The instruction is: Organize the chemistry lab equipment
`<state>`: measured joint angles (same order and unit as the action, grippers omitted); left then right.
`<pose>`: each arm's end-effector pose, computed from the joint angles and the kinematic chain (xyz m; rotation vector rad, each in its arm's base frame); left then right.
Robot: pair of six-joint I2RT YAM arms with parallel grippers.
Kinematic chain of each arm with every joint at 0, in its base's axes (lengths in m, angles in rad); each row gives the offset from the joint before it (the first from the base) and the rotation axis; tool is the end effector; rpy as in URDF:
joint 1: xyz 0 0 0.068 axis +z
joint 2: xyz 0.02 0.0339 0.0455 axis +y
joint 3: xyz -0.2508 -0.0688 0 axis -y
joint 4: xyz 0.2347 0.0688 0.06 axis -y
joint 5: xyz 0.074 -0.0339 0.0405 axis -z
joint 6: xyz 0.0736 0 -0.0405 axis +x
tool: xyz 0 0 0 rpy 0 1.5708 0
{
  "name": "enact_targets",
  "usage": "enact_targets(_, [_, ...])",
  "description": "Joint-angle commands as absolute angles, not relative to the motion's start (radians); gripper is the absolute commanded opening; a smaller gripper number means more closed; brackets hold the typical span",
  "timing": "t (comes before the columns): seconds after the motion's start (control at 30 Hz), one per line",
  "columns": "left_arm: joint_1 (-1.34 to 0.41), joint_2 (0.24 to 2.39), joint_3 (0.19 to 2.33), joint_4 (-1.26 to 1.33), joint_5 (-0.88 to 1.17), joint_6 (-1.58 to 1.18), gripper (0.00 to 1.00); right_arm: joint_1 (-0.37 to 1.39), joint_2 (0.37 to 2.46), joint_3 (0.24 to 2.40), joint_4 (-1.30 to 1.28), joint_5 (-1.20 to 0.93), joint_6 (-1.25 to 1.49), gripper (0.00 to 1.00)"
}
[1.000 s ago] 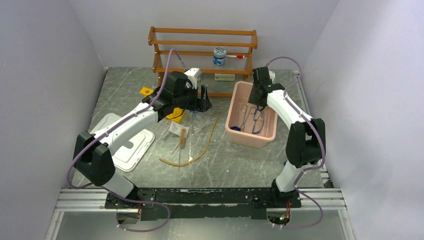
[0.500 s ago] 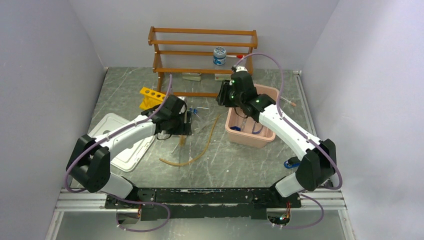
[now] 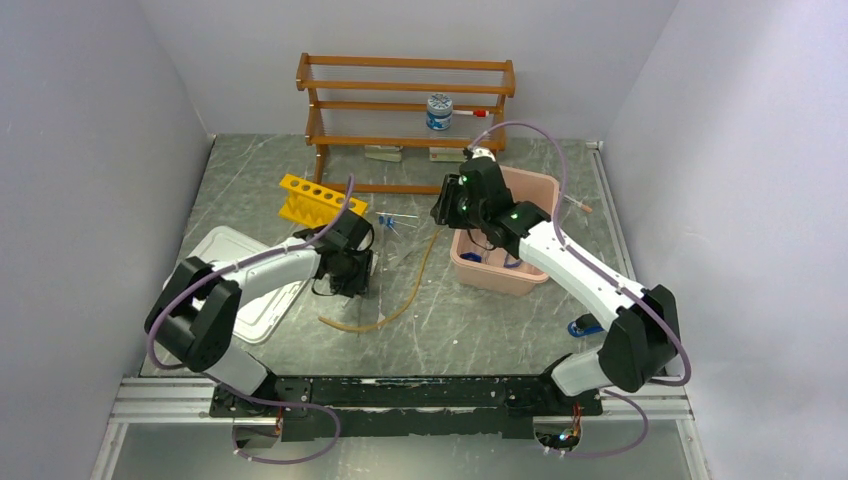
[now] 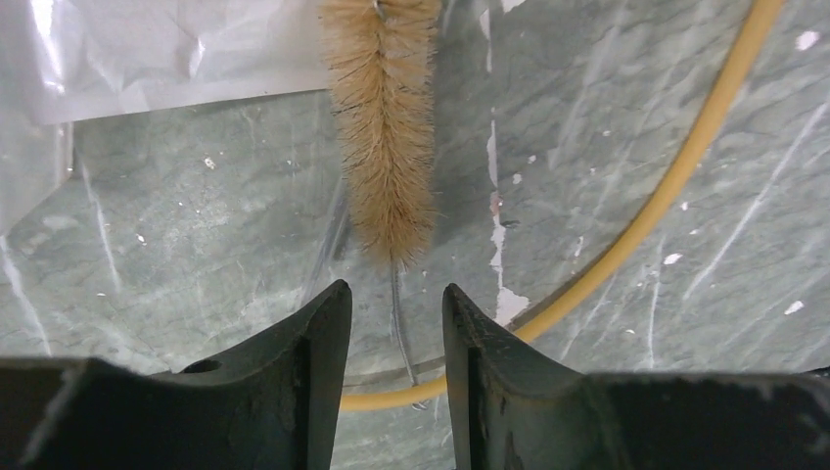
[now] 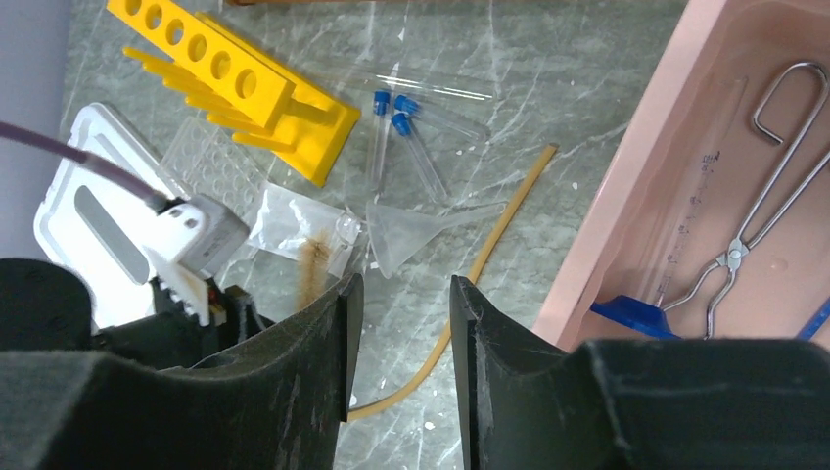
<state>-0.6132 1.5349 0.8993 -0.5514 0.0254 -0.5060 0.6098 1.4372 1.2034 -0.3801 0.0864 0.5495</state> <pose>0.2367 -0.1688 0.1362 0.1576 2.8077 -0.3203 0.2899 0.1948 0.2812 -0.0173 2.2380 0.5547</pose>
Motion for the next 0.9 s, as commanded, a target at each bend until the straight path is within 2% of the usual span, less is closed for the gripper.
enact_targets(0.0, [-0.612, 1.579, 0.88, -0.514, 0.067, -0.491, 0.43, 0.627, 1.383, 1.177, -0.354, 0.114, 0.573, 0.41])
enact_targets(0.27, [-0.615, 1.623, 0.857, -0.493, 0.087, -0.472, 0.25, 0.634, 1.332, 1.139, -0.347, 0.136, 0.589, 0.4])
enact_targets(0.47, [-0.629, 1.622, 0.864, -0.49, 0.096, -0.454, 0.05, 0.636, 1.295, 1.112, -0.327, 0.145, 0.6, 0.4])
enact_targets(0.7, [-0.637, 1.495, 0.935, -0.5, 0.048, -0.411, 0.05, 0.635, 1.233, 1.06, -0.217, 0.02, 0.502, 0.41])
enact_targets(0.87, [-0.638, 1.369, 0.956, -0.474, -0.037, -0.393, 0.05, 0.636, 1.164, 0.991, -0.151, 0.016, 0.501, 0.43])
